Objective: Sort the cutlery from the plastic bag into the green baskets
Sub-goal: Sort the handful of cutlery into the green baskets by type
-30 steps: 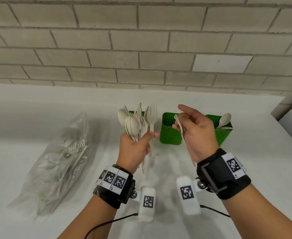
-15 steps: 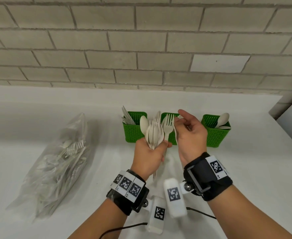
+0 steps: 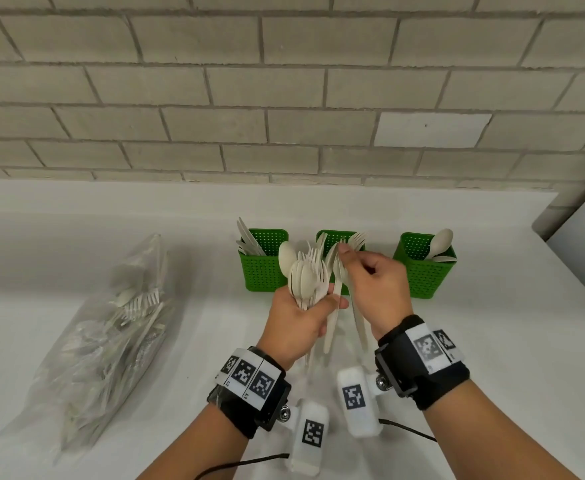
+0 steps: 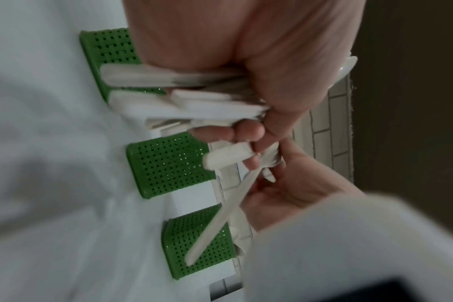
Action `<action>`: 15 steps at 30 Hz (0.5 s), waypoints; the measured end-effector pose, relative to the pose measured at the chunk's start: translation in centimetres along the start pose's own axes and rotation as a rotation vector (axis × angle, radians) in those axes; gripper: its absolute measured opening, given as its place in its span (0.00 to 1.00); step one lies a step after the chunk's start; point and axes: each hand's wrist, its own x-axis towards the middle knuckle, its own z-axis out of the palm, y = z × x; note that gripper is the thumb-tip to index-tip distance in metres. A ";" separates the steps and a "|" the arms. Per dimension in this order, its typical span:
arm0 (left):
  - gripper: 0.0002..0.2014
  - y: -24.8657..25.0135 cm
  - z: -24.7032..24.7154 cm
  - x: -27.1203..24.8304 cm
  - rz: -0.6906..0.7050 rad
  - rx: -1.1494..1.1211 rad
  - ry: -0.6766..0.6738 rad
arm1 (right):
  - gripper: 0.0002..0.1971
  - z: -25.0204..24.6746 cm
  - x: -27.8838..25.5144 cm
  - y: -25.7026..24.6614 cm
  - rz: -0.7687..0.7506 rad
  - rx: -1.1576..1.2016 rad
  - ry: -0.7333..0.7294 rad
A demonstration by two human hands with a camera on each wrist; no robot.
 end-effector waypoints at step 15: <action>0.02 0.9 -2.7 1.6 0.014 -0.119 0.038 | 0.19 -3.2 6.7 -2.7 -0.164 -0.012 0.234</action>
